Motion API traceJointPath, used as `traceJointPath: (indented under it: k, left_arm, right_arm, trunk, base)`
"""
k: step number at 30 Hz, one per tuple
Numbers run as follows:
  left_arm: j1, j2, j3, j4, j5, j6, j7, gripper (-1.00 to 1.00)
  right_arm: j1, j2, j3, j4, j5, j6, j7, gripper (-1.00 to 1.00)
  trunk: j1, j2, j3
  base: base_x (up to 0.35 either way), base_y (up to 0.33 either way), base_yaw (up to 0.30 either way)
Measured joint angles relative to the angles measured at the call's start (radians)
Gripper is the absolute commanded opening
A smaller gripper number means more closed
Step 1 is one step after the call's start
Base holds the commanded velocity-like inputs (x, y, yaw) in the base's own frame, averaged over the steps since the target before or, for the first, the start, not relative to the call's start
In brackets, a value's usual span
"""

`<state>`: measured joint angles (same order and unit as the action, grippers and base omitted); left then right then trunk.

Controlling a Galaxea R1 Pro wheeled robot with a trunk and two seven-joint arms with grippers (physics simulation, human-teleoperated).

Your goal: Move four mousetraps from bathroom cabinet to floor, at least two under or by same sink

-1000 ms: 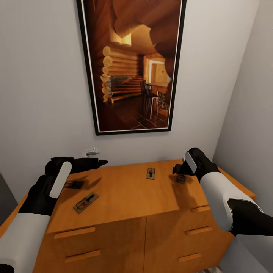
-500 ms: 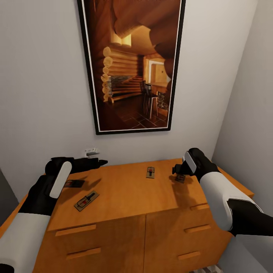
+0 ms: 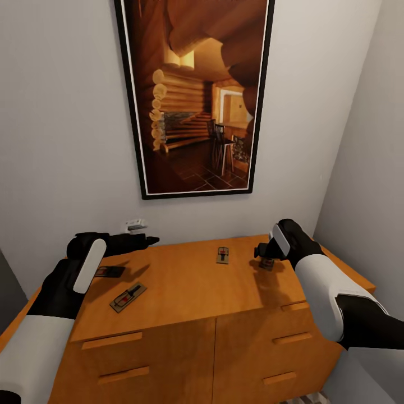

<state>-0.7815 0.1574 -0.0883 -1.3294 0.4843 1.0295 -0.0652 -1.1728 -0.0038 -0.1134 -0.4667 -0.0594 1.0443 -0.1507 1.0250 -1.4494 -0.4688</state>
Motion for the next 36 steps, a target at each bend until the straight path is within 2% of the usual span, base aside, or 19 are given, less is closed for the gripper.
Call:
traceJointPath:
  k: [10, 36]
  left_arm:
    - [0.000, 0.000, 0.000, 0.000, 0.000, 0.000, 0.000, 1.00]
    - [0.000, 0.000, -0.001, 0.000, 0.001, 0.000, 0.000, 1.00]
  right_arm:
    - [-0.001, 0.002, 0.001, 0.038, 0.002, 0.000, 0.001, 1.00]
    - [-0.001, -0.005, -0.002, 0.037, -0.015, -0.001, 0.002, 1.00]
  trunk:
    - [0.000, 0.000, 0.000]
    - [0.000, 0.000, 0.000]
  base:
    - [0.000, 0.000, 0.000]
    - [0.000, 0.000, 0.000]
